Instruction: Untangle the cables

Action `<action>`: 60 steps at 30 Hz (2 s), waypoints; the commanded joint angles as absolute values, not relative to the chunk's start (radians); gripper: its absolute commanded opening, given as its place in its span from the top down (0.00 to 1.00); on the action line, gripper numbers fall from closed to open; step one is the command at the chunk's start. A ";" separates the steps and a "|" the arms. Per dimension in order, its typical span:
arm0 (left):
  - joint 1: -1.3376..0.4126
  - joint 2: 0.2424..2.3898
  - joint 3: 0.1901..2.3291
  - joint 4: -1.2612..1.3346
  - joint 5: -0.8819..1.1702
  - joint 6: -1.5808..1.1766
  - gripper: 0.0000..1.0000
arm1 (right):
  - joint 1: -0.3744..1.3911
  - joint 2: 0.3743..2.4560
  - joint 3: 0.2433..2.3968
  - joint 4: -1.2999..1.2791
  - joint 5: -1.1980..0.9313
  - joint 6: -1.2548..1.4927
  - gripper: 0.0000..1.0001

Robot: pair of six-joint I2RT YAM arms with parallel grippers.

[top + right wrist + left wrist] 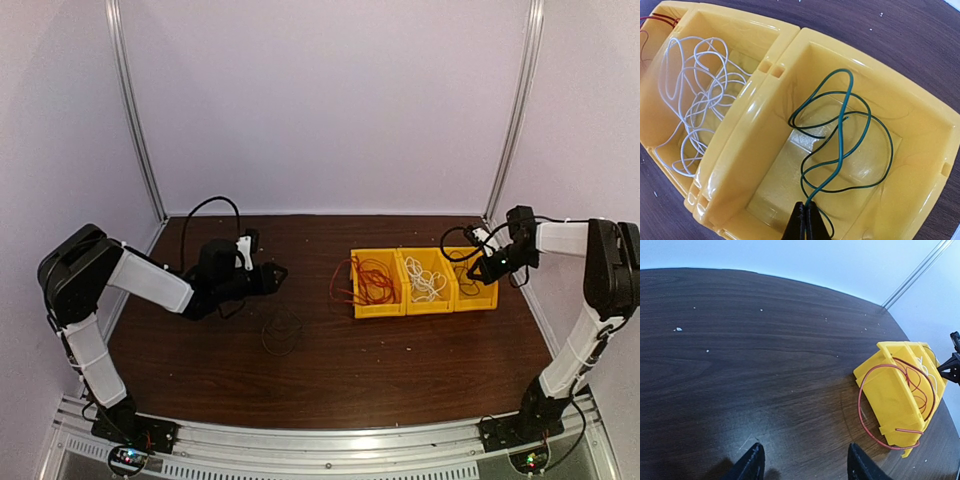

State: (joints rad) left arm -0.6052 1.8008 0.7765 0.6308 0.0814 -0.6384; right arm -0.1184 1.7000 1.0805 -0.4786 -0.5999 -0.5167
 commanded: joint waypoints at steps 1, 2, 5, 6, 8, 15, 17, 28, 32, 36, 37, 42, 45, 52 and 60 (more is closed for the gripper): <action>-0.592 1.746 0.776 0.614 0.034 -0.607 0.42 | -0.108 1.656 1.118 -0.466 -0.482 -0.496 1.00; -0.587 1.731 0.769 0.607 0.023 -0.605 0.42 | -0.106 1.648 1.122 -0.475 -0.467 -0.500 1.00; -0.569 1.695 0.753 0.588 0.015 -0.596 0.41 | -0.094 1.629 1.153 -0.530 -0.412 -0.511 0.83; -0.566 1.686 0.752 0.578 0.014 -0.592 0.41 | -0.089 1.619 1.166 -0.552 -0.397 -0.515 0.78; -0.560 1.671 0.751 0.560 0.014 -0.583 0.40 | -0.077 1.579 1.195 -0.594 -0.367 -0.528 0.67; -0.557 1.631 0.717 0.545 0.000 -0.581 0.40 | 0.115 1.529 1.297 -0.697 -0.187 -0.540 0.51; -0.557 1.625 0.707 0.540 -0.019 -0.581 0.39 | 0.205 1.541 1.316 -0.700 -0.118 -0.542 0.50; -0.543 1.532 0.630 0.488 -0.081 -0.612 0.37 | 0.547 1.792 1.580 -0.670 -0.529 -0.458 0.59; -0.527 1.494 0.595 0.461 -0.110 -0.626 0.36 | 0.655 1.901 1.664 -0.678 -0.598 -0.482 0.59; -0.509 1.462 0.555 0.455 -0.114 -0.644 0.36 | 0.757 2.005 1.725 -0.772 -0.634 -0.628 0.57; -0.508 1.457 0.546 0.455 -0.113 -0.646 0.36 | 0.776 2.025 1.727 -0.780 -0.636 -0.651 0.56; -0.504 1.445 0.515 0.461 -0.102 -0.655 0.36 | 0.849 2.129 1.764 -0.792 -0.648 -0.652 0.54; -0.503 1.446 0.498 0.468 -0.061 -0.658 0.37 | 0.870 2.169 1.786 -0.825 -0.661 -0.672 0.52; -0.503 1.426 0.424 0.532 0.083 -0.650 0.39 | 0.887 2.198 1.766 -0.766 -0.666 -0.629 0.51; -0.503 1.466 0.390 0.631 0.259 -0.662 0.39 | 0.893 2.249 1.819 -0.754 -0.689 -0.593 0.58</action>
